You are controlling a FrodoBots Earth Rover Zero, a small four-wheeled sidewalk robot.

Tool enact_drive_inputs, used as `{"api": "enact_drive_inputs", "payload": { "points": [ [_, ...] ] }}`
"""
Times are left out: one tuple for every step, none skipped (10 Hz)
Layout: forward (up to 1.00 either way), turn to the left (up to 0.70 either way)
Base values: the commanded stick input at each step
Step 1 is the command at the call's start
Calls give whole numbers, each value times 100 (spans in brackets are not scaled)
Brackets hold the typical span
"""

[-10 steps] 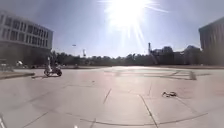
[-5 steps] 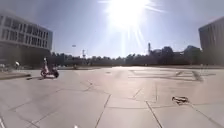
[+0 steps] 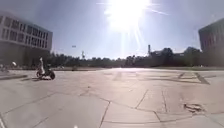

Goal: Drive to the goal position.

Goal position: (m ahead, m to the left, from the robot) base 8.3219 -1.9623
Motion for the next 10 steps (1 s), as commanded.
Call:
{"api": "enact_drive_inputs", "payload": {
  "points": [
    [69,0],
    [69,0],
    [69,0],
    [69,0],
    [69,0],
    [69,0],
    [69,0],
    [69,0],
    [69,0],
    [69,0]
  ]
}}
